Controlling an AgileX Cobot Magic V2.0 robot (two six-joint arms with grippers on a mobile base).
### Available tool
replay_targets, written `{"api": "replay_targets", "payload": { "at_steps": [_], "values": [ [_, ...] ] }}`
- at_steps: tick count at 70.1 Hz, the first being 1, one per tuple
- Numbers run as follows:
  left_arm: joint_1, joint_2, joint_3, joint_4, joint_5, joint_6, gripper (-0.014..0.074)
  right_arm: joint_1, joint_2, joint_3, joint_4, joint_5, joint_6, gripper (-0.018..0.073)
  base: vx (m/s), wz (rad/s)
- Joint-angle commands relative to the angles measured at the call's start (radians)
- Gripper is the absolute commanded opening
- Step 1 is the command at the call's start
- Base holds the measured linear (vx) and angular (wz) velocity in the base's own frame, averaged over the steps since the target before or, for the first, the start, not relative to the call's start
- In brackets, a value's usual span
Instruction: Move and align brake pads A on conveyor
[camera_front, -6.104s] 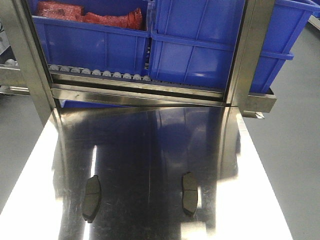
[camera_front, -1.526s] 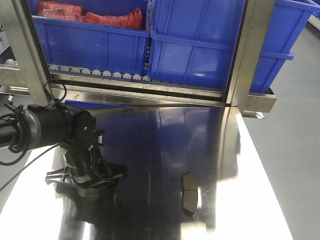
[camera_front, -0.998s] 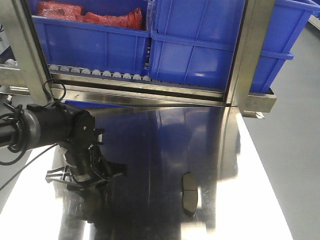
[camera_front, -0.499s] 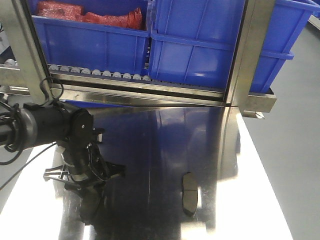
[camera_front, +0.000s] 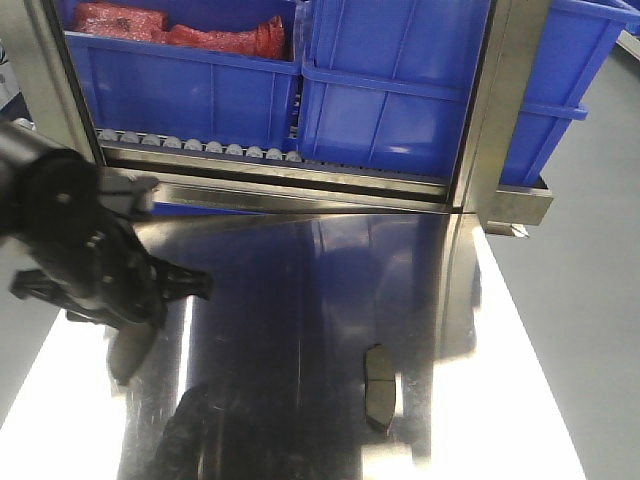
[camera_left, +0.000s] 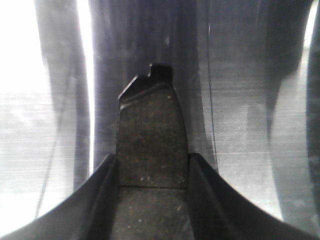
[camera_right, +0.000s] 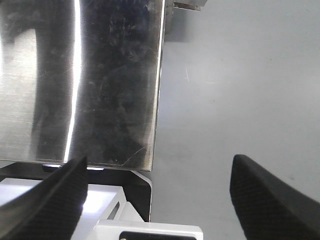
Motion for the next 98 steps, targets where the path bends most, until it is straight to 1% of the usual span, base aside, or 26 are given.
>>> {"api": "replay_targets", "payload": {
  "at_steps": [1,16,21,34,50,61,70,84,92,98],
  "values": [
    [0.001,-0.132,-0.008,0.06,0.0,-0.018,-0.0007,-0.004,0.011,-0.026,-0.005,0.017,-0.008,0.0565,0.0,0.0],
    [0.005,-0.36,0.095,0.15,0.025,-0.022,-0.0007,-0.004,0.011,-0.026,-0.005,0.017,-0.008,0.0565,0.0,0.0],
    [0.012,-0.439,0.139,0.169,0.03,-0.022,-0.0007,-0.004,0.011,-0.026,-0.005,0.017,-0.008,0.0565,0.0,0.0],
    [0.084,-0.647,0.263,0.167,0.026,-0.022,-0.0006,-0.004,0.011,-0.026,-0.005,0.017,-0.008,0.0565,0.0,0.0],
    [0.154,-0.926,0.411,0.168,0.02,-0.005,-0.0007,-0.004,0.011,-0.026,-0.005,0.017,-0.008,0.0565,0.0,0.0],
    [0.165,-1.097,0.499,0.154,0.019,0.033,-0.0007,-0.004,0.011,-0.026,-0.005,0.017,-0.008,0.0565,0.0,0.0],
    [0.165,-1.222,0.556,0.138,0.02,0.044,-0.0007,-0.004,0.011,-0.026,-0.005,0.017,-0.008,0.0565,0.0,0.0],
    [0.165,-1.343,0.605,0.14,0.029,0.057,-0.0007,-0.004,0.011,-0.026,-0.005,0.017,-0.008,0.0565,0.0,0.0],
    [0.165,-1.354,0.608,0.14,0.035,0.077,-0.0006,-0.004,0.011,-0.026,-0.005,0.017,-0.008,0.0565,0.0,0.0],
    [0.165,-1.354,0.608,0.14,0.017,0.088,-0.0006,-0.004,0.011,-0.026,-0.005,0.017,-0.008,0.0565,0.0,0.0]
  ]
}}
